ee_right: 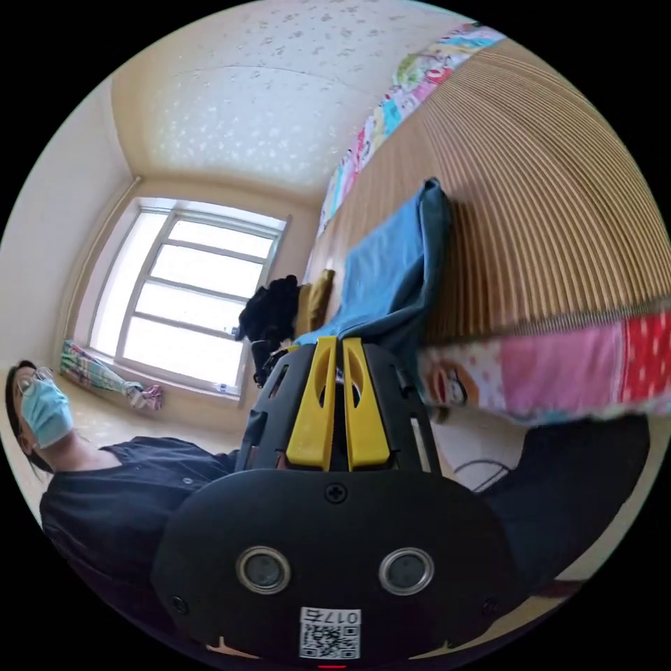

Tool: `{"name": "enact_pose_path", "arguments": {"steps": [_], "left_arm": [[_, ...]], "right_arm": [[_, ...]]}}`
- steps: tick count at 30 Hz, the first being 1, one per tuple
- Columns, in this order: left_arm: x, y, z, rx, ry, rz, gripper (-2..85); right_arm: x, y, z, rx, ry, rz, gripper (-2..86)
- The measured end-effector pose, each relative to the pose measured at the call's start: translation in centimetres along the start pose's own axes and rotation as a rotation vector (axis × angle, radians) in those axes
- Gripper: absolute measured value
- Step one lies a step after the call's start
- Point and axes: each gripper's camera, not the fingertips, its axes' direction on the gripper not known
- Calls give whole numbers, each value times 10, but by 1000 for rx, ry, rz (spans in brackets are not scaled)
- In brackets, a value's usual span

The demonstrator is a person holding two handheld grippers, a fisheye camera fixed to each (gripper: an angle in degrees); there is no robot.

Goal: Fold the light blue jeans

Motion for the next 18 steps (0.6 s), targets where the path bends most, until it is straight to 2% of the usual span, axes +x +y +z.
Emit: {"name": "enact_pose_path", "arguments": {"steps": [5, 8, 10, 12, 14, 16, 18], "left_arm": [[-20, 32, -7, -9, -58, -130, 50], [-27, 22, -37, 78, -23, -167, 91], [-29, 0, -64, 167, -17, -176, 113], [-37, -21, -72, 183, -34, -201, 119], [-52, -45, -68, 148, -21, -238, 126], [-63, -71, -50, 40, -33, -265, 135], [-62, -82, -37, -25, -62, -254, 136]], "right_arm": [[32, 48, 17, -40, 76, 78, 48], [40, 45, 1, 21, 85, 130, 118], [45, 40, -7, 58, 66, 152, 150], [51, 32, -5, 52, 47, 151, 166], [60, 20, 8, 33, -13, 143, 169], [62, 11, 19, 32, -55, 126, 166], [58, 5, 30, 29, -45, 110, 163]]}}
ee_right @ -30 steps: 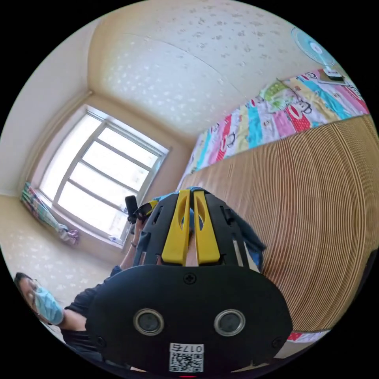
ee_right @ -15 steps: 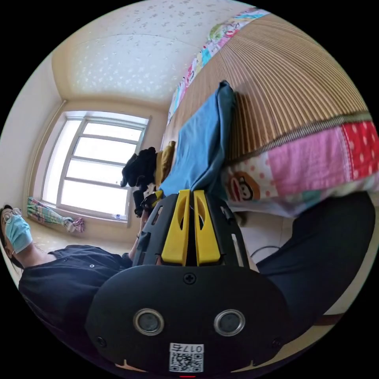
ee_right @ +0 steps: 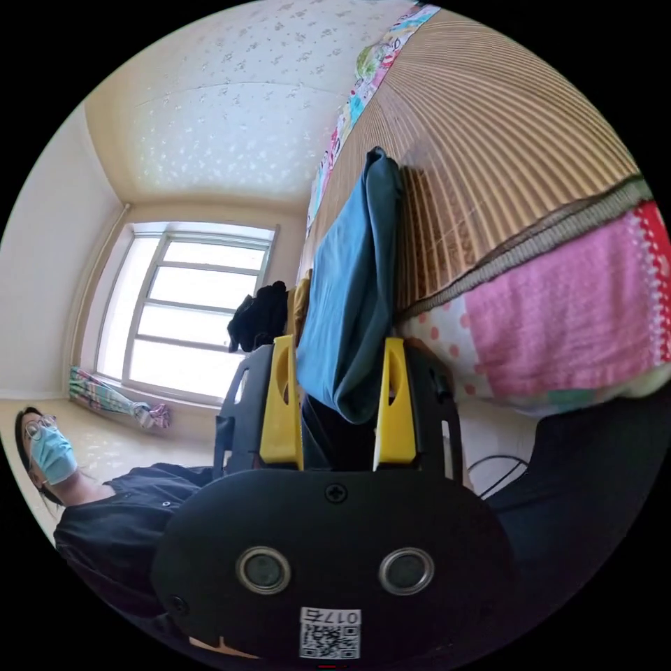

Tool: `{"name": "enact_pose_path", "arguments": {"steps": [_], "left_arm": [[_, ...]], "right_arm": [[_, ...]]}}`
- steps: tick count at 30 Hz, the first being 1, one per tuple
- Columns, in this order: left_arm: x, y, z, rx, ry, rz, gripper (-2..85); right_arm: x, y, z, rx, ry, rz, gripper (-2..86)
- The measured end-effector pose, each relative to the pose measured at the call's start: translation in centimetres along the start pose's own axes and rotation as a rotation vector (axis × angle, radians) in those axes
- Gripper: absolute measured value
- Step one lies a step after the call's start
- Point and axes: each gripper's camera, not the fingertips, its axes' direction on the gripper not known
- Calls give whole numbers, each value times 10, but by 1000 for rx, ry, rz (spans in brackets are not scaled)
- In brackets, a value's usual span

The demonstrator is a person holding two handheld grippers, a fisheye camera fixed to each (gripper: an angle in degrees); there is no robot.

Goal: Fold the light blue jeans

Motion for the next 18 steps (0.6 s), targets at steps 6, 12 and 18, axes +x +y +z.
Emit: {"name": "enact_pose_path", "arguments": {"steps": [6, 12, 18], "left_arm": [[6, -2, -3, -2, -31, -31, 120], [-17, -20, -21, -28, 133, -122, 75], [-17, -28, -47, -10, 158, -133, 65]], "right_arm": [[-8, -1, 34, -20, 40, 3, 127], [-5, -8, 27, -67, 20, 59, 122], [-18, 35, -14, 28, 20, 159, 188]]}}
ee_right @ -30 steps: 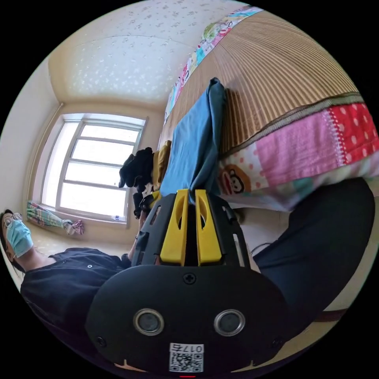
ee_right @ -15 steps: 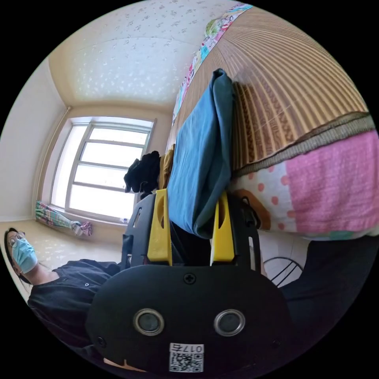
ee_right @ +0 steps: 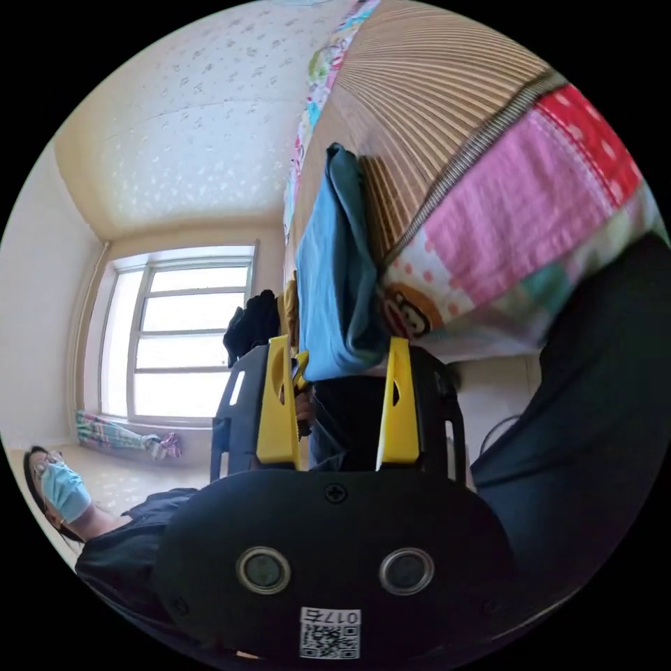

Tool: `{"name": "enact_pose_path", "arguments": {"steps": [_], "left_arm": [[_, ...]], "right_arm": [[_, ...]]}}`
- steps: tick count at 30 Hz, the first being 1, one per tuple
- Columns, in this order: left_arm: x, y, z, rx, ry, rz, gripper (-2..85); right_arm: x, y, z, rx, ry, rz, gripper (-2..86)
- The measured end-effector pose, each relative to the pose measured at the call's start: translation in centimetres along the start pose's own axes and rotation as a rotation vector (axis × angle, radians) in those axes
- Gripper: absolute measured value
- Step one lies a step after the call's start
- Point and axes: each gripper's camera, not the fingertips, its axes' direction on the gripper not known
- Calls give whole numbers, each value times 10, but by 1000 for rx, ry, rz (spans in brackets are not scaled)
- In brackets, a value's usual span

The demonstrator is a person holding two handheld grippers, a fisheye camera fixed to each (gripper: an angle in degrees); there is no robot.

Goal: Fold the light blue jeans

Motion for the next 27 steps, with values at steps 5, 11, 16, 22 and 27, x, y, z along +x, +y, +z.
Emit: {"name": "enact_pose_path", "arguments": {"steps": [5, 11, 16, 22, 27], "left_arm": [[6, 12, -8, 0, 76, -48, 64], [1, 34, -10, 20, 155, -132, 63], [7, 51, -15, 6, 176, -147, 62], [28, 70, -15, -46, 178, -100, 64], [85, 93, -11, -133, 97, 69, 61]], "right_arm": [[-5, 25, 20, -92, -43, 50, 249], [4, 31, 71, -79, -150, 46, 250], [15, 33, 83, -46, -179, 161, 155], [-17, 70, 61, 24, -374, 93, 68], [-101, 81, 20, 42, -227, -120, 71]]}}
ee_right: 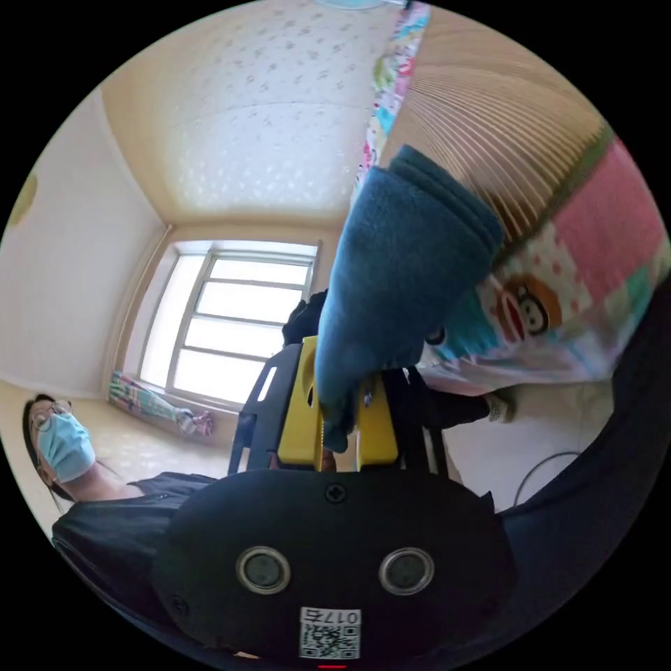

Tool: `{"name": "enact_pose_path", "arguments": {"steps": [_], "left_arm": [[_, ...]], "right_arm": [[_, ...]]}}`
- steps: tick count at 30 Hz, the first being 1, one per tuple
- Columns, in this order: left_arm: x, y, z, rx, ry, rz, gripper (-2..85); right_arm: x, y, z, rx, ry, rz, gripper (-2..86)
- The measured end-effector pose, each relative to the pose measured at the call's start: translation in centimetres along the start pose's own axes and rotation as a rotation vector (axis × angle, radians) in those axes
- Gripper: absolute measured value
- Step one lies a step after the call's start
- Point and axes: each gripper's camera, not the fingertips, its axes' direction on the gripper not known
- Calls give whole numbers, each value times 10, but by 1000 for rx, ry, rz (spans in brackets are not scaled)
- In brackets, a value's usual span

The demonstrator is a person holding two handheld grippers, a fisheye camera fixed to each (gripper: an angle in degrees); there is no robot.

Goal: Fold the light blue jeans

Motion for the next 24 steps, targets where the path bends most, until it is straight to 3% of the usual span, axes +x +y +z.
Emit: {"name": "enact_pose_path", "arguments": {"steps": [12, 19, 24], "left_arm": [[21, 32, -13, 145, -34, 17, 51], [12, 35, 18, 196, -54, -20, 51], [-1, 30, 51, 179, -90, -51, 51]], "right_arm": [[-172, -163, -106, -68, 81, -283, 71], [-261, -208, -270, 240, 199, -430, 77], [-229, -166, -367, 488, 262, -387, 77]]}}
